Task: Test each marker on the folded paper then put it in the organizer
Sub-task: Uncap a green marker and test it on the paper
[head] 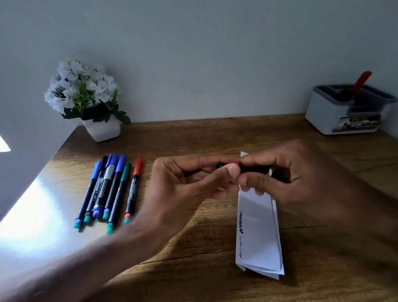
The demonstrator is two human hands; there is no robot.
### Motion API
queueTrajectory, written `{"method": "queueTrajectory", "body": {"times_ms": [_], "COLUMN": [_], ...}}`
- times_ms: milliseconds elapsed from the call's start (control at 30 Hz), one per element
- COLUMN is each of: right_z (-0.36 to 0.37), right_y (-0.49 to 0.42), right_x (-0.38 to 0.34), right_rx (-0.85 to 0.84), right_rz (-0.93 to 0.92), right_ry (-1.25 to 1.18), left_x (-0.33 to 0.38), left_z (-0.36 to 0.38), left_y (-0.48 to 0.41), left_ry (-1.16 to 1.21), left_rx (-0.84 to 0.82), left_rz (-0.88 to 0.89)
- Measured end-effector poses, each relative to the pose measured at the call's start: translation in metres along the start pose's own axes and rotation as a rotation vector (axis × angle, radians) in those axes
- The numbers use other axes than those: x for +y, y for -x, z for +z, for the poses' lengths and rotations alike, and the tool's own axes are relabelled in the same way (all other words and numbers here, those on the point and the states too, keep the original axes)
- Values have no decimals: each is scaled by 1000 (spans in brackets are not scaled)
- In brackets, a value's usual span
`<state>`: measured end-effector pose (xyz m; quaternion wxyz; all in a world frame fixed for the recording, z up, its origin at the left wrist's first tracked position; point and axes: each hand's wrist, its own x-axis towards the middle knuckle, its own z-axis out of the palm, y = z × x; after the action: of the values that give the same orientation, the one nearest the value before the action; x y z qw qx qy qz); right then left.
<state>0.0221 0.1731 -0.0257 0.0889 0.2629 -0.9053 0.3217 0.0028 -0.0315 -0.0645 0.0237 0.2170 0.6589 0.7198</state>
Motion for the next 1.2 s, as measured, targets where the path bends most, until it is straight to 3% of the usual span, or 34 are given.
{"method": "queueTrajectory", "body": {"times_ms": [300, 467, 633, 833, 1000, 1100, 1200], "right_z": [6, 4, 7, -15, -34, -29, -11], "right_y": [2, 2, 0, -2, -7, -8, -8], "right_x": [-3, 0, 7, 21, 31, 37, 34], "right_rx": [61, 87, 49, 66, 105, 107, 56], "right_rz": [-56, -31, 61, 177, 272, 257, 280], "right_ry": [104, 214, 225, -273, -951, -960, -792], "left_x": [-1, 0, -7, -6, -10, -11, -11], "left_z": [-5, -9, -11, -22, -27, -27, -26], "left_y": [-5, -6, -8, -18, -24, -26, -25], "left_ry": [-213, -168, -69, 185, 325, 338, 310], "left_rx": [-27, -13, 15, 114, 142, 139, 108], "left_rz": [160, 134, -15, -177, -368, -415, -421]}}
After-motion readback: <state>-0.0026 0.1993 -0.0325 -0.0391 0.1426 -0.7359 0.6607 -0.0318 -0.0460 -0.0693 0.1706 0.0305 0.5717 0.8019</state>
